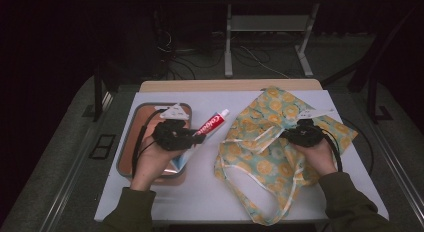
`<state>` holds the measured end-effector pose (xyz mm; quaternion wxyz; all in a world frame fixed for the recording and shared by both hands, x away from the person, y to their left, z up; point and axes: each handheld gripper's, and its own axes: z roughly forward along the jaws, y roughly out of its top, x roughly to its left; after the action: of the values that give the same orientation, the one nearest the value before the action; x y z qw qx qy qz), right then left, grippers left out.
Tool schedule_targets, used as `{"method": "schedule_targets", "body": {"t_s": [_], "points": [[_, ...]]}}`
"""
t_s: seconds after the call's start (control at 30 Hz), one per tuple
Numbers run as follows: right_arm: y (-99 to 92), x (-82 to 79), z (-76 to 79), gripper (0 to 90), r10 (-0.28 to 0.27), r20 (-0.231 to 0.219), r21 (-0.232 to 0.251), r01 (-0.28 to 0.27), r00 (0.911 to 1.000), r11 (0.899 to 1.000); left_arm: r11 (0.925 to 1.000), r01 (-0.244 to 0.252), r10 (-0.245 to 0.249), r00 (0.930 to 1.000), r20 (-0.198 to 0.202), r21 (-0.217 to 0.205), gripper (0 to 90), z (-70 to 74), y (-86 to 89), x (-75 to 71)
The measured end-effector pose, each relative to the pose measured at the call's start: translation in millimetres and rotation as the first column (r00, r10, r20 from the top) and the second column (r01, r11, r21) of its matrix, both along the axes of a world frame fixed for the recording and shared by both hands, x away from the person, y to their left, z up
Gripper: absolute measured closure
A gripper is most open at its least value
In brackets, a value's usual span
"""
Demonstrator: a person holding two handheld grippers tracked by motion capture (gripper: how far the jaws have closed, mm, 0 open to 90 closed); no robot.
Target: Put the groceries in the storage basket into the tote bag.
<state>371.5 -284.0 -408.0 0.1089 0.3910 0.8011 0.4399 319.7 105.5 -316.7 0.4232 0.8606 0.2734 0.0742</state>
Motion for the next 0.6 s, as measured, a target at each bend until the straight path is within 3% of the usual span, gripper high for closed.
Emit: {"method": "schedule_targets", "body": {"t_s": [0.27, 0.6], "points": [[-2.6, 1.0, -0.2, 88.3, 0.009, -0.004, -0.004, -0.009, 1.0, 1.0, 0.9933, 0.115, -0.115, 0.9927, -0.036, 0.008, 75.8, -13.7, -51.5, -6.0], [-4.0, 1.7, -1.2, 88.4, 0.01, -0.02, 0.0, -0.01, 0.9997, 1.0, 0.9799, 0.187, -0.178, 0.9776, -0.111, 0.07, 75.7, -57.1, -97.2, -2.6]]}}
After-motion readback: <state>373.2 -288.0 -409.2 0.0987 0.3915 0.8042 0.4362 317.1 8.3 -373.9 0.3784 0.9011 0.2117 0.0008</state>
